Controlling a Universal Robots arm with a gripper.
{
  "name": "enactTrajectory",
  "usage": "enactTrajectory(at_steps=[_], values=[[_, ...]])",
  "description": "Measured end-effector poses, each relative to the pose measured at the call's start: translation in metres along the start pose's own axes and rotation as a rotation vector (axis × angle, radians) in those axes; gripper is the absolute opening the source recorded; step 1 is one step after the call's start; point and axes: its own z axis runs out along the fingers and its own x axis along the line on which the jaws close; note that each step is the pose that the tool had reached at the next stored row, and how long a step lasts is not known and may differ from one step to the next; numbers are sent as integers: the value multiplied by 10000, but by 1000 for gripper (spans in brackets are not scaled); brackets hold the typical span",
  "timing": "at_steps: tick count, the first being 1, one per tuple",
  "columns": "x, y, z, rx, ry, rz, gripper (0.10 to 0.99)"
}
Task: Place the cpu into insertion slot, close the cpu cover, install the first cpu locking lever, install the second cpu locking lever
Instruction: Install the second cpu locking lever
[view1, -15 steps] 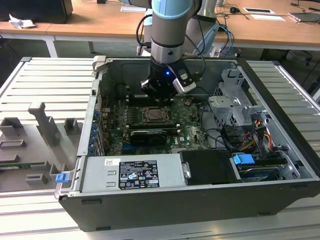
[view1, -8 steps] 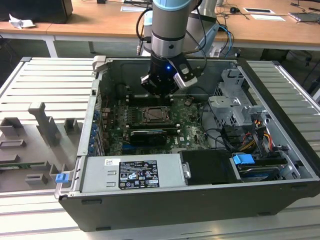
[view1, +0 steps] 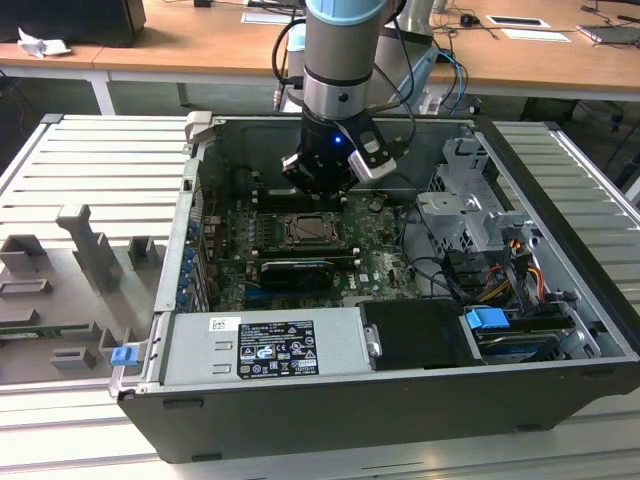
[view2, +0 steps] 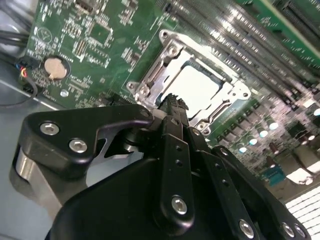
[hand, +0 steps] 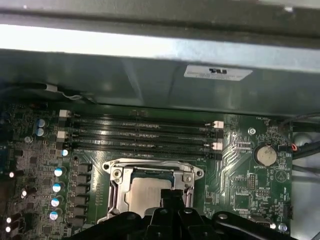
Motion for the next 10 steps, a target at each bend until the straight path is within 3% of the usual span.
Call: enactTrajectory(at_steps=[1, 4, 10], values=[[3, -46, -1, 0, 0, 0, 106], [7, -91, 8, -2, -2, 5, 106], [6, -95, -37, 2, -6, 72, 106]])
